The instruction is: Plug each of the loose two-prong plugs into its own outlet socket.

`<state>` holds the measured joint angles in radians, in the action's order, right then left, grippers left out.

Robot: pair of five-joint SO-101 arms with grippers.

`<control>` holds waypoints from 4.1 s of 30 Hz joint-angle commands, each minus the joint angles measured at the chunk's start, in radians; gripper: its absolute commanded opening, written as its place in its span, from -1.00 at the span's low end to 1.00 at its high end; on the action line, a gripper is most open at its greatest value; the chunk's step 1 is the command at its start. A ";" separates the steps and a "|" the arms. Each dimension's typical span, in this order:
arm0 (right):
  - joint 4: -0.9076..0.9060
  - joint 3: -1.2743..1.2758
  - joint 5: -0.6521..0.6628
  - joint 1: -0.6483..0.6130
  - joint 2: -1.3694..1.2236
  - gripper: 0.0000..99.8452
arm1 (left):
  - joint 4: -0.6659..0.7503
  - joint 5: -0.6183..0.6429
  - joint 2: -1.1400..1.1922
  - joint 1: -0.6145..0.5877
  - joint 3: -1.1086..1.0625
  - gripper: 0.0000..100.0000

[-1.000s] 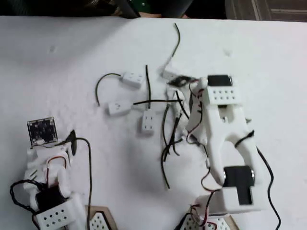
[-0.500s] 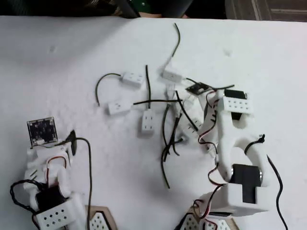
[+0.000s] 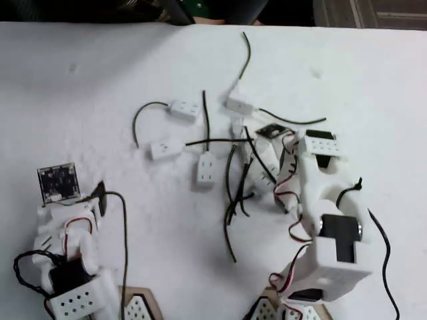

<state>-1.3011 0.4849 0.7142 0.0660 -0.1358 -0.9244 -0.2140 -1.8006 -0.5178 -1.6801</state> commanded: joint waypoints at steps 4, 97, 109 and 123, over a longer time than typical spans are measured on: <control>0.005 -0.072 0.006 0.007 -0.077 -0.82 | 0.017 -0.009 -0.010 0.002 0.005 -0.41; -0.249 -0.203 -0.206 -0.387 -0.259 -0.97 | 0.017 -0.009 -0.010 0.002 0.005 -0.41; -0.412 -0.210 -0.212 -0.430 0.071 -0.97 | 0.018 -0.009 -0.010 0.004 0.005 -0.41; -0.277 0.075 -0.437 -0.414 0.858 -0.97 | -0.221 -0.071 -0.004 0.168 0.281 -0.53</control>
<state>-1.6372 0.5079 0.3429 -0.3560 0.5823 -1.0733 -0.2754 -1.8006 -0.4304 -1.5159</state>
